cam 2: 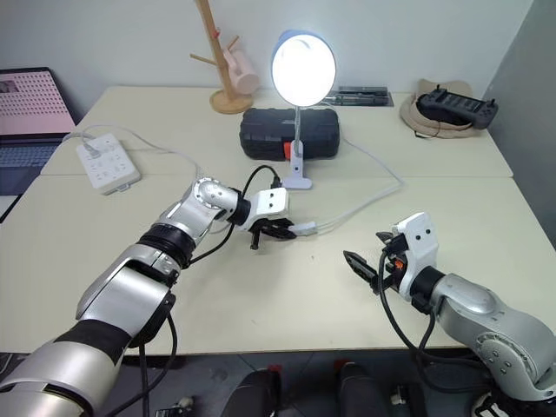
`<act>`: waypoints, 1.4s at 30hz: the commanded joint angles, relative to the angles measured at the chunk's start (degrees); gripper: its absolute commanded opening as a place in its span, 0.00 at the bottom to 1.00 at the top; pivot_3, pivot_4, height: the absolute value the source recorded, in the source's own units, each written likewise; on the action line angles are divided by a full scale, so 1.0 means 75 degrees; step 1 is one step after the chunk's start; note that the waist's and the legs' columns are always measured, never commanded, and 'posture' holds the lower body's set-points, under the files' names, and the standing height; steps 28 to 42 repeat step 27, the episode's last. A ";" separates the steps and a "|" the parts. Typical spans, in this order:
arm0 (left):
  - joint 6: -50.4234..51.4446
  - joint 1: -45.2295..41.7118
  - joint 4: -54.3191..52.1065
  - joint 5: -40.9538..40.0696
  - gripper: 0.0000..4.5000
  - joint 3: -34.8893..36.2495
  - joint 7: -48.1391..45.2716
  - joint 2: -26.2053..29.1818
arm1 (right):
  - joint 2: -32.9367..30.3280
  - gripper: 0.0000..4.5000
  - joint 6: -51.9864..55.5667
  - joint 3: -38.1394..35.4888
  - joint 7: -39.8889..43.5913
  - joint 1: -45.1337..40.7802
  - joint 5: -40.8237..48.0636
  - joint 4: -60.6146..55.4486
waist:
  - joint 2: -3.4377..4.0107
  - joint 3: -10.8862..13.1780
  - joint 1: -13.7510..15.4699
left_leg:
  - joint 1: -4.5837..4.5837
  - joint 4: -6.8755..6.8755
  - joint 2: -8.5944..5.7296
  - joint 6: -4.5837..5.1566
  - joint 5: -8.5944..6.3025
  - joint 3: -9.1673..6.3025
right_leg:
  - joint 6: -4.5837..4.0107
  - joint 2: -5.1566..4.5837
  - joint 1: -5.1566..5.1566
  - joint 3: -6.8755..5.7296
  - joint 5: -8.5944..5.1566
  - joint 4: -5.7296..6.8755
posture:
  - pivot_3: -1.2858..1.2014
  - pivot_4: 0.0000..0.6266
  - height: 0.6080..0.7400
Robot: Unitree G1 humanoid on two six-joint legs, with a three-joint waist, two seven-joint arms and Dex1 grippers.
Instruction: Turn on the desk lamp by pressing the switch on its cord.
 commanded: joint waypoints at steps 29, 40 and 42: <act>0.5478 0.4551 -0.7559 -0.2250 0.99 0.4711 0.1191 0.2465 | -0.0610 1.00 -0.0759 -0.0698 0.3289 -0.1070 -0.1747 0.2535 | 0.0002 0.0000 -0.0027 | 0.0067 0.0005 0.0014 -0.0002 0.0001 -0.0014 | -0.0011 -0.0002 0.0016 -0.0005 -0.0004 0.0105 | 0.52 0.24 1.00; 0.5478 0.4551 -0.7559 -0.2250 0.99 0.4711 0.1191 0.2465 | -0.0610 1.00 -0.0759 -0.0698 0.3289 -0.1070 -0.1747 0.2535 | 0.0002 0.0000 -0.0027 | 0.0067 0.0005 0.0014 -0.0002 0.0001 -0.0014 | -0.0011 -0.0002 0.0016 -0.0005 -0.0004 0.0105 | 0.52 0.24 1.00; 0.5478 0.4551 -0.7559 -0.2250 0.99 0.4711 0.1191 0.2465 | -0.0610 1.00 -0.0759 -0.0698 0.3289 -0.1070 -0.1747 0.2535 | 0.0002 0.0000 -0.0027 | 0.0067 0.0005 0.0014 -0.0002 0.0001 -0.0014 | -0.0011 -0.0002 0.0016 -0.0005 -0.0004 0.0105 | 0.52 0.24 1.00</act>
